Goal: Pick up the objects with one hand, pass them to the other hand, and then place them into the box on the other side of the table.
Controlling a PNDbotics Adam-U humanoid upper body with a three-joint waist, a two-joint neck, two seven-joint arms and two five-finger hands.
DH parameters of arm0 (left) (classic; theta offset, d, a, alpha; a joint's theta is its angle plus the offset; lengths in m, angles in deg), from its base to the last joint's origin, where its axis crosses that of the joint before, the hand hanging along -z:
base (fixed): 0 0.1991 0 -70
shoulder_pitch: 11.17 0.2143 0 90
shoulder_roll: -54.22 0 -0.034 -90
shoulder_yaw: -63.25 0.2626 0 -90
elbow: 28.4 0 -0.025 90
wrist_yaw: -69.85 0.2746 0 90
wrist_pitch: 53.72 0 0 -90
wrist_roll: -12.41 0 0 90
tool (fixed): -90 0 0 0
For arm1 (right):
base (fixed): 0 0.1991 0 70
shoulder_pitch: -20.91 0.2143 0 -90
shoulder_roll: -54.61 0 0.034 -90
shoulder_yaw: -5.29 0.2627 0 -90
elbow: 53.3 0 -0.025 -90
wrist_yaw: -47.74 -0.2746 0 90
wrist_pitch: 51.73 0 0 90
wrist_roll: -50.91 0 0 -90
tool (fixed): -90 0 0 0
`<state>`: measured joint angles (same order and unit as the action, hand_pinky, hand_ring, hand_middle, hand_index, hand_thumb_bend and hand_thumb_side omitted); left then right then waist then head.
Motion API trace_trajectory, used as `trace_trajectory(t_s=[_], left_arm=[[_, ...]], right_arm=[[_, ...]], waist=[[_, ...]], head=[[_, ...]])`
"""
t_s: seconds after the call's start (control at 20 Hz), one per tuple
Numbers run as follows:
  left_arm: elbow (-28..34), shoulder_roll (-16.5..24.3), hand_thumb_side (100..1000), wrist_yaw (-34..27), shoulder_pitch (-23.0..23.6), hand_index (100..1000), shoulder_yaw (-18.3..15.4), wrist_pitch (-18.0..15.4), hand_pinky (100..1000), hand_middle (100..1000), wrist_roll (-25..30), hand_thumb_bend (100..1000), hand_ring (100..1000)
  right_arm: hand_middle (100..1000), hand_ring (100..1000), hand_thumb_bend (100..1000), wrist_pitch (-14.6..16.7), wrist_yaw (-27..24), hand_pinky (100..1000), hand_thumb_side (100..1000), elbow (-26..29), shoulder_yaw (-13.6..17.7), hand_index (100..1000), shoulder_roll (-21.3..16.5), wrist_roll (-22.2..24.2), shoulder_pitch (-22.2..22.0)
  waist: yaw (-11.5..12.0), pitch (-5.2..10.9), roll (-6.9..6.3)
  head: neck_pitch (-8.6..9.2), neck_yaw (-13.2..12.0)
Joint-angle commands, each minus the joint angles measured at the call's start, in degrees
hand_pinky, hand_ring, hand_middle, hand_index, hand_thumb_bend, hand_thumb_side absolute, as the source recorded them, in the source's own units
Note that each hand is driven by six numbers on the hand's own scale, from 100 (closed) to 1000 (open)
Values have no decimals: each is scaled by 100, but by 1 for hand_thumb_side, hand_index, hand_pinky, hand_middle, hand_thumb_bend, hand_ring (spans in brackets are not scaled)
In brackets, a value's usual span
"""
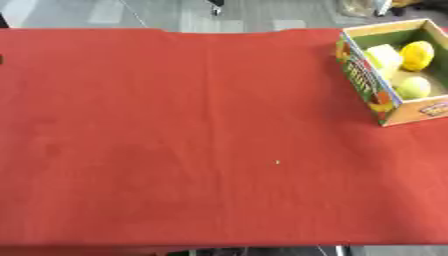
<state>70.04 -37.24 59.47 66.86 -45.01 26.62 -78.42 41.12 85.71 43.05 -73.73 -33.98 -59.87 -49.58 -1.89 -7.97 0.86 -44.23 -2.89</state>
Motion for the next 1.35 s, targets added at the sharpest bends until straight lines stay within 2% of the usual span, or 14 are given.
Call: trace_trajectory(t_s=[0.05,0.15,0.3,0.45,0.65,0.8,1.05,1.35], left_arm=[[184,-200,778,373,-2,720,-82,3,730,561,-175,527,599],[206,-396,791,453,22,717,-58,33,730,562,-251,500,600],[196,-528,797,441,39,715,44,71,730,562,-267,480,600],[142,-589,802,408,74,714,127,98,730,562,-218,473,600],[68,-605,805,364,87,712,218,127,729,561,-96,468,599],[12,-649,812,292,139,712,229,147,729,560,-37,464,599],[-65,-739,814,247,235,711,174,133,728,559,-22,457,598],[-82,-773,811,249,156,709,229,164,728,558,34,458,597]], right_arm=[[889,859,100,166,-663,751,609,611,20,785,397,-9,-200],[891,861,100,242,-967,748,631,753,-75,782,608,81,-403],[893,863,100,344,-1328,745,649,839,-208,778,698,260,-635],[892,864,100,401,-1531,744,666,817,-267,774,744,414,-815],[892,864,100,454,-1609,744,672,789,-280,773,746,498,-997],[893,864,100,475,-1610,743,674,775,-301,773,733,542,-1010],[891,863,100,501,-1642,742,682,768,-365,766,695,612,-1020],[891,862,100,543,-1748,741,682,724,-439,766,751,697,-1063]], waist=[[23,177,81],[6,169,74],[-43,153,56],[36,161,44],[58,186,40],[58,186,12],[153,198,-105],[71,223,-51]], head=[[12,-4],[12,-24],[12,-20],[12,-42],[12,40],[12,19],[12,-122],[12,-164]])
